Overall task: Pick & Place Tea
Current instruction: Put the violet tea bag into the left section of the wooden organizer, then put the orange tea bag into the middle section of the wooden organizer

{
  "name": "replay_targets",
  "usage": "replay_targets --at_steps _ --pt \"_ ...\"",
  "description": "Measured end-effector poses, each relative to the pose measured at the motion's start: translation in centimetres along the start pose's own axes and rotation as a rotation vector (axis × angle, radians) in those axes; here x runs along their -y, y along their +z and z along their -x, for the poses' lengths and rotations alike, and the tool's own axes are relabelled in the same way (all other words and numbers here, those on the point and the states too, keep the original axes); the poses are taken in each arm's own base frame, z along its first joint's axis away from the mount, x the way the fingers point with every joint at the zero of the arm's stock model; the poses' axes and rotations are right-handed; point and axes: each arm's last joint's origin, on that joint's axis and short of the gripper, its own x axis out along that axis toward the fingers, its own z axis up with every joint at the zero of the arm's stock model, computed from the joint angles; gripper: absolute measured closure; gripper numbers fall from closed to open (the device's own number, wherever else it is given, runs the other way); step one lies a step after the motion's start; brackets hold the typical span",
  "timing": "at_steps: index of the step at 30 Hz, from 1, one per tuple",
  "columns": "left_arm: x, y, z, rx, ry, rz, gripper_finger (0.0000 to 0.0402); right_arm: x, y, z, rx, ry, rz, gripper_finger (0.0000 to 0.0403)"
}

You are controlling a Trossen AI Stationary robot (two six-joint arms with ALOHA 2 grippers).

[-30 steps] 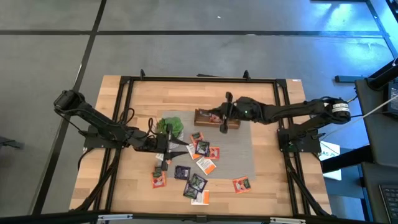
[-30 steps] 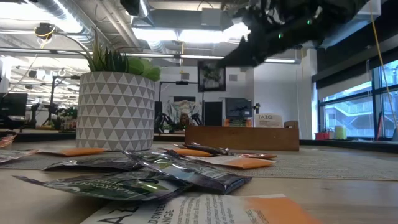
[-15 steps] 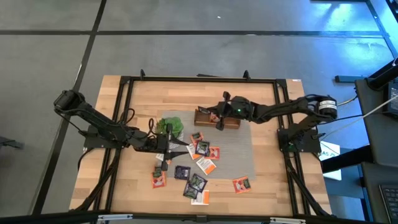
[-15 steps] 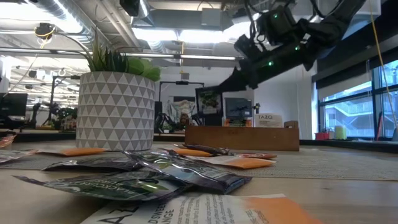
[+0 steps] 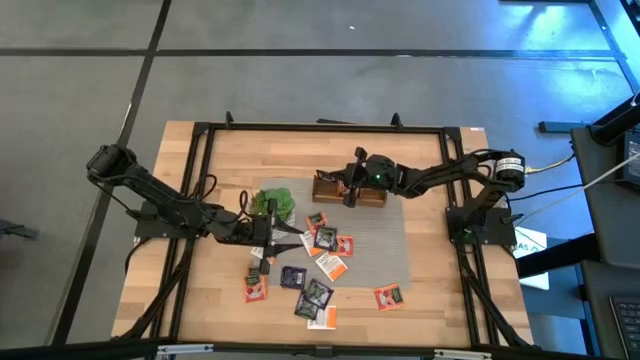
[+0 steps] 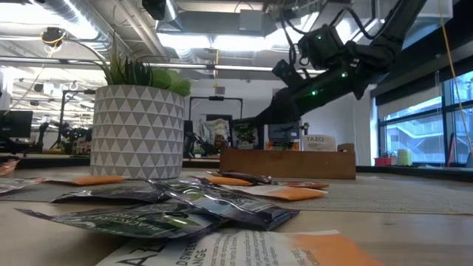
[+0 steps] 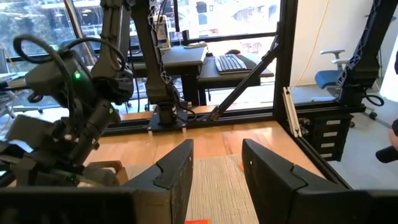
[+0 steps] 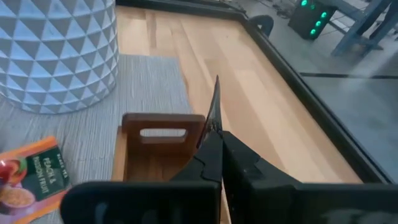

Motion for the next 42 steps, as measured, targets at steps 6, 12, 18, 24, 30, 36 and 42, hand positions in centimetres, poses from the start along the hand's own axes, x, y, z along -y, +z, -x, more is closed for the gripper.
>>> replay_targets --at_steps 6,12,18,24,30,36,42 --pt "0.0 0.0 0.0 0.000 0.000 0.000 0.0269 -0.1 -0.5 -0.3 -0.019 0.001 0.002 0.0387" --pt "0.0 0.0 0.0 0.000 0.000 0.000 0.0267 -0.1 -0.6 -0.3 -0.025 0.001 0.063 0.0378" --pt "0.0 0.0 0.0 0.000 0.000 0.000 0.0271 -0.1 -0.6 -0.3 -0.027 0.001 0.105 0.0346" --pt "0.0 0.0 0.0 -0.001 -0.001 0.020 0.0272 0.2 0.2 0.2 -0.038 -0.176 0.100 0.0307" --pt "0.0 -0.3 -0.2 -0.007 -0.044 -0.001 0.0272 -2.5 3.3 3.2 0.022 -0.025 0.140 0.0298" --pt "0.2 -0.4 -2.0 -0.048 -0.031 -0.021 0.0272 -5.9 4.3 6.6 -0.054 0.260 -0.002 0.0297" --pt "0.5 -1.2 -6.5 -0.134 -0.056 -0.058 0.0271 -8.9 3.5 7.9 -0.164 0.477 -0.047 0.0297"
